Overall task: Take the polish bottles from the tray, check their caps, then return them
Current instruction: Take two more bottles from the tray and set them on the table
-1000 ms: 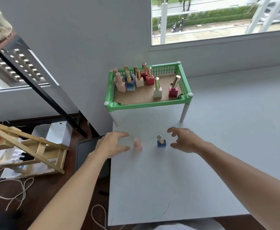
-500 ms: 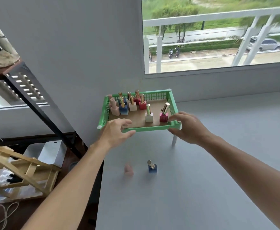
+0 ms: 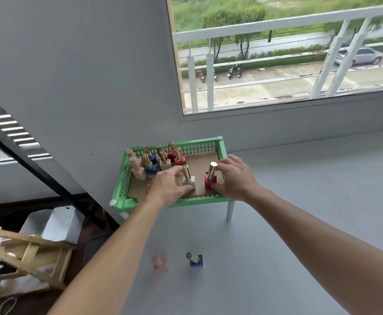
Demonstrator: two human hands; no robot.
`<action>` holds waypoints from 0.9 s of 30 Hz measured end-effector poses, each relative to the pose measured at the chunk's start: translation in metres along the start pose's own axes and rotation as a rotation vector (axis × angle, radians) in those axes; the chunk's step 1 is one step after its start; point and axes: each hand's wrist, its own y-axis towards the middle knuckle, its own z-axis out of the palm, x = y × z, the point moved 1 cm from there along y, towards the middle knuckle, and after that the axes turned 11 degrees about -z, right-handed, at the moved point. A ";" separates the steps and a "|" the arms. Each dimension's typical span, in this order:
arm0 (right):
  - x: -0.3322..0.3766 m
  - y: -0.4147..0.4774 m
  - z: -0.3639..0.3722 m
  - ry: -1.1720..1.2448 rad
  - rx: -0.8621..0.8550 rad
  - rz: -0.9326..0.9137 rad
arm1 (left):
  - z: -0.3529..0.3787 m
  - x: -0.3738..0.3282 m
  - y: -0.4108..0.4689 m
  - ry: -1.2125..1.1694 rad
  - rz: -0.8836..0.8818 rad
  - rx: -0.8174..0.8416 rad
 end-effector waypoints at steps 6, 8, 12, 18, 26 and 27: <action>-0.004 0.009 0.010 0.007 0.010 -0.007 | 0.007 0.001 0.011 -0.046 -0.020 0.042; -0.004 0.010 0.010 0.016 0.007 -0.012 | 0.007 0.001 0.011 -0.067 -0.020 0.034; -0.004 0.005 0.005 0.059 -0.021 -0.021 | 0.006 0.001 0.006 -0.098 -0.021 0.013; -0.007 -0.009 -0.021 0.135 -0.068 -0.021 | -0.001 -0.010 -0.011 -0.115 -0.009 -0.052; -0.036 -0.062 -0.051 0.164 -0.079 0.015 | 0.011 -0.046 -0.049 -0.203 0.051 -0.057; -0.042 -0.070 -0.052 0.159 -0.074 0.024 | 0.015 -0.050 -0.054 -0.224 0.060 -0.046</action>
